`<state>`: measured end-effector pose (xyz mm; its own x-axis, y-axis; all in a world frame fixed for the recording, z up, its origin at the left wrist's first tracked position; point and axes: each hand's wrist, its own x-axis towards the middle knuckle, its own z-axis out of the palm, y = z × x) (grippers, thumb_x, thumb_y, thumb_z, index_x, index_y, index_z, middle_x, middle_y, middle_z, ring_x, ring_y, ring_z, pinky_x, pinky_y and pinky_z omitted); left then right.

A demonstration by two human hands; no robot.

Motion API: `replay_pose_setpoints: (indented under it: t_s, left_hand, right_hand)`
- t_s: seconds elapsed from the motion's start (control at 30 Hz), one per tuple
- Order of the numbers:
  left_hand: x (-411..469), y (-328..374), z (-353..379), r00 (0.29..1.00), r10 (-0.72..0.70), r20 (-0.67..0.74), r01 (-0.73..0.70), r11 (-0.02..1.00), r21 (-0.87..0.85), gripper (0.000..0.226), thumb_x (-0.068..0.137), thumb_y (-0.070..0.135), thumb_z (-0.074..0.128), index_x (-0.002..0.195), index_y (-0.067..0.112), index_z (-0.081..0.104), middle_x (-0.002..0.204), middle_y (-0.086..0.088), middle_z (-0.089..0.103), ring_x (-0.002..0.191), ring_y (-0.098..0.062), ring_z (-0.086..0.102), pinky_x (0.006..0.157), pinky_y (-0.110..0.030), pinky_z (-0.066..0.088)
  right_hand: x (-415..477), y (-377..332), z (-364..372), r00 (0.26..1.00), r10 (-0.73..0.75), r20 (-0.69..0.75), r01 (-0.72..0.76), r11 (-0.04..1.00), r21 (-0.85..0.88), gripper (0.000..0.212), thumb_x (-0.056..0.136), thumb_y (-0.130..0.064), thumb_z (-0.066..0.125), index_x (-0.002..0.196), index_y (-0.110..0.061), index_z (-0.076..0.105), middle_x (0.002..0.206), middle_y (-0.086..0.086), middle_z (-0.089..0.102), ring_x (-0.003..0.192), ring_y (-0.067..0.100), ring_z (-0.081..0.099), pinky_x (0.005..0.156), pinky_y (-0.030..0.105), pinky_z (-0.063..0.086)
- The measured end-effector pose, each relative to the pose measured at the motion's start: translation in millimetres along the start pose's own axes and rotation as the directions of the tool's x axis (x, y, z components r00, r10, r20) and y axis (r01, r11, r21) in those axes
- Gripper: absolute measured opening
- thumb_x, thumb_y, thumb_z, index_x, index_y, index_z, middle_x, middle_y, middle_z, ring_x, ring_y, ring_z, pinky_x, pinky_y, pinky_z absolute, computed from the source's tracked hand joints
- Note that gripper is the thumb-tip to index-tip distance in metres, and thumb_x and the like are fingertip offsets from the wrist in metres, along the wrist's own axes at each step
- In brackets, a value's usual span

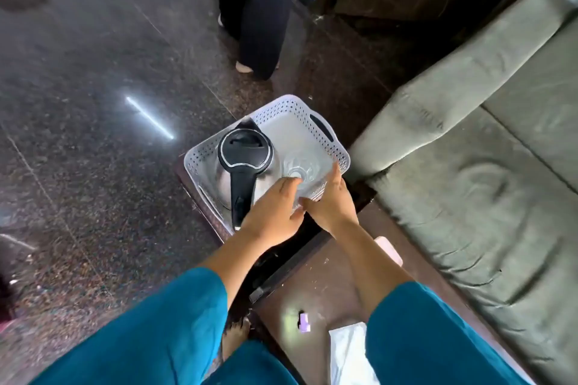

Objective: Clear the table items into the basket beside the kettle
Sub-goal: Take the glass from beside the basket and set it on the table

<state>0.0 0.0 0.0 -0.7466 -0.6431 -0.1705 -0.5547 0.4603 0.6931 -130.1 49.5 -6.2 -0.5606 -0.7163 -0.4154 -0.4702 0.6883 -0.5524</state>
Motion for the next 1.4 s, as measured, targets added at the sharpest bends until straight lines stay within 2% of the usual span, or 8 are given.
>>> replay_pose_setpoints:
  t_s: [0.17, 0.27, 0.47, 0.77, 0.93, 1.03, 1.23, 1.4]
  left_hand:
    - [27, -14, 38, 0.977, -0.205, -0.052, 0.196, 0.971, -0.136, 0.075, 0.082, 0.015, 0.064, 0.141, 0.002, 0.02, 0.146, -0.016, 0.03, 0.137, -0.024, 0.027, 0.105, -0.018, 0.017]
    - [38, -24, 57, 0.972, -0.224, -0.065, 0.218, 0.972, -0.087, 0.078, 0.081, 0.013, 0.062, 0.142, 0.0, 0.015, 0.147, -0.019, 0.028, 0.136, -0.028, 0.03, 0.106, -0.027, 0.025]
    - [45, -31, 77, 0.918, -0.386, -0.087, 0.357, 0.903, -0.239, 0.077, 0.08, 0.009, 0.061, 0.142, 0.01, 0.015, 0.114, -0.014, 0.06, 0.093, -0.026, 0.06, 0.073, -0.028, 0.043]
    - [57, -26, 81, 0.894, -0.427, -0.139, 0.358, 0.864, -0.353, 0.09, 0.077, 0.003, 0.061, 0.147, 0.009, 0.004, 0.147, -0.014, 0.034, 0.132, -0.024, 0.038, 0.106, -0.039, 0.036]
    - [61, -19, 74, 0.922, -0.337, -0.193, 0.264, 0.908, -0.325, 0.086, 0.075, -0.003, 0.061, 0.145, 0.002, 0.011, 0.149, -0.015, 0.026, 0.139, -0.022, 0.025, 0.113, -0.025, 0.02]
    - [65, -15, 65, 0.936, -0.292, -0.197, 0.224, 0.925, -0.307, 0.086, 0.077, -0.003, 0.062, 0.144, 0.001, 0.009, 0.151, -0.017, 0.023, 0.14, -0.022, 0.021, 0.11, -0.016, 0.012]
    - [57, 4, 40, 0.982, -0.069, -0.175, 0.026, 0.971, -0.236, 0.09, 0.074, 0.004, 0.072, 0.141, -0.004, 0.013, 0.141, -0.022, 0.039, 0.131, -0.028, 0.039, 0.109, -0.035, 0.03]
    - [34, 44, 34, 0.99, 0.113, -0.086, -0.128, 0.972, -0.199, 0.087, 0.066, 0.008, 0.076, 0.138, 0.005, 0.029, 0.136, -0.014, 0.047, 0.124, -0.022, 0.046, 0.099, -0.021, 0.034]
  right_hand:
    - [40, 20, 21, 1.0, 0.019, 0.023, -0.019, 1.0, -0.013, 0.11, 0.071, -0.028, 0.074, 0.148, -0.015, -0.004, 0.156, 0.005, 0.015, 0.136, 0.022, 0.031, 0.099, 0.027, 0.033]
    - [57, 28, 35, 0.999, -0.041, 0.018, 0.041, 0.999, -0.029, 0.113, 0.069, -0.028, 0.077, 0.148, -0.012, -0.003, 0.156, 0.008, 0.012, 0.137, 0.025, 0.028, 0.102, 0.03, 0.034]
    - [81, 25, 51, 0.993, -0.118, 0.002, 0.118, 0.993, -0.031, 0.117, 0.066, -0.035, 0.077, 0.147, -0.01, -0.003, 0.155, 0.012, 0.014, 0.133, 0.029, 0.036, 0.097, 0.034, 0.04]
    - [92, 29, 48, 0.989, -0.121, -0.081, 0.123, 0.992, 0.021, 0.1, 0.061, -0.025, 0.084, 0.139, -0.01, 0.025, 0.138, 0.01, 0.041, 0.121, 0.023, 0.046, 0.088, 0.027, 0.04]
    - [83, 31, 31, 0.985, -0.102, -0.143, 0.121, 0.984, 0.129, 0.099, 0.056, -0.023, 0.087, 0.137, -0.011, 0.032, 0.136, 0.008, 0.044, 0.12, 0.02, 0.046, 0.085, 0.012, 0.029]
    - [71, 27, 18, 0.982, -0.088, -0.169, 0.122, 0.972, 0.201, 0.094, 0.053, -0.022, 0.087, 0.132, -0.016, 0.037, 0.131, 0.005, 0.047, 0.115, 0.019, 0.049, 0.088, 0.018, 0.036]
    - [15, 21, -10, 0.959, -0.101, -0.263, 0.182, 0.935, 0.304, 0.081, 0.05, -0.028, 0.085, 0.12, -0.02, 0.045, 0.114, -0.002, 0.056, 0.106, 0.015, 0.052, 0.086, 0.025, 0.045]
    - [-52, 37, -39, 0.944, 0.004, -0.33, 0.14, 0.901, 0.411, 0.074, 0.048, -0.04, 0.084, 0.107, -0.041, 0.039, 0.091, -0.025, 0.058, 0.082, -0.011, 0.054, 0.065, -0.002, 0.037]
